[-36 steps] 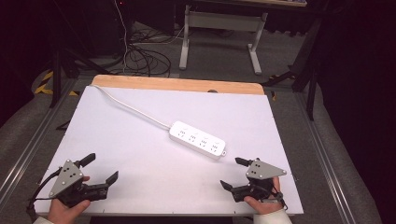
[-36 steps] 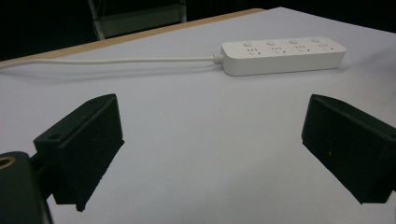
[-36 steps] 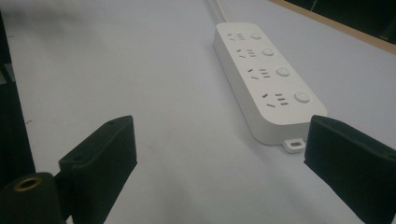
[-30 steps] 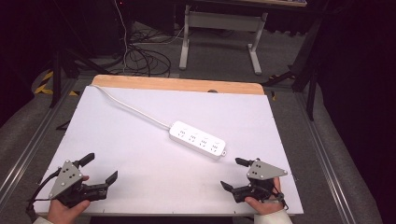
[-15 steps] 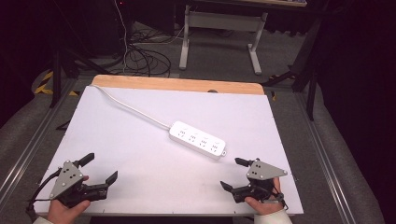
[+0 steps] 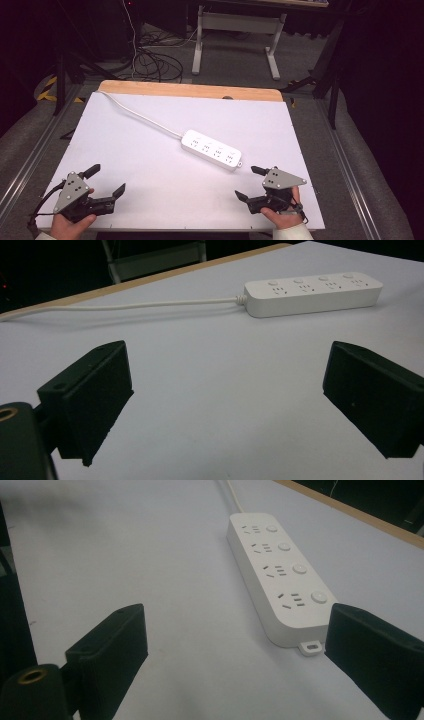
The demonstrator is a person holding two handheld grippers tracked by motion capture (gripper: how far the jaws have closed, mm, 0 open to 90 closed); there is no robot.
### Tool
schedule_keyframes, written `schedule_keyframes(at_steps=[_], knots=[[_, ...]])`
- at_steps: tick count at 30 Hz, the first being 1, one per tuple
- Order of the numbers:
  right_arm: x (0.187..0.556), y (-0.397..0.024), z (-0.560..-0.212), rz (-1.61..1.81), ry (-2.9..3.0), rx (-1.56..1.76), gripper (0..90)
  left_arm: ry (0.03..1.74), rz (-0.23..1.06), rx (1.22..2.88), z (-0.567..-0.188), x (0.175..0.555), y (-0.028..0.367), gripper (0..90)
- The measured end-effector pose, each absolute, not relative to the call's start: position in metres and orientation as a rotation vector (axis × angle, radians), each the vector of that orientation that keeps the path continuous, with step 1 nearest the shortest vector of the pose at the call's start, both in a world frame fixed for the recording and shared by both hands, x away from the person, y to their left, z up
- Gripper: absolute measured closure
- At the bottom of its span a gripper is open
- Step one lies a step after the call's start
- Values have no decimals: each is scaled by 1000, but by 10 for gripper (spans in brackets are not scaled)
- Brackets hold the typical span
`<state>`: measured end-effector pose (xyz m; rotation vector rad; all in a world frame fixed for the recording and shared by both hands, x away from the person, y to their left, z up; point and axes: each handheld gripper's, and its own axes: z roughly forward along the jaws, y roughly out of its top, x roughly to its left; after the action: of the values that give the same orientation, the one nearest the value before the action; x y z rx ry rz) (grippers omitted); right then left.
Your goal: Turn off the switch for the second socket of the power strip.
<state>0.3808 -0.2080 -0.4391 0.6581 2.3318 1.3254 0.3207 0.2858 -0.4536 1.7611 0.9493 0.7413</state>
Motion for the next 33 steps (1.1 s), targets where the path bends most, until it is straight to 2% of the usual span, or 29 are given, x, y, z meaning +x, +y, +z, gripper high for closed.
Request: schedule_keyframes(at_steps=[33], knots=[[418, -168, -386, 1265, 2379, 605, 119, 944, 745, 1765, -453, 320, 286, 66]])
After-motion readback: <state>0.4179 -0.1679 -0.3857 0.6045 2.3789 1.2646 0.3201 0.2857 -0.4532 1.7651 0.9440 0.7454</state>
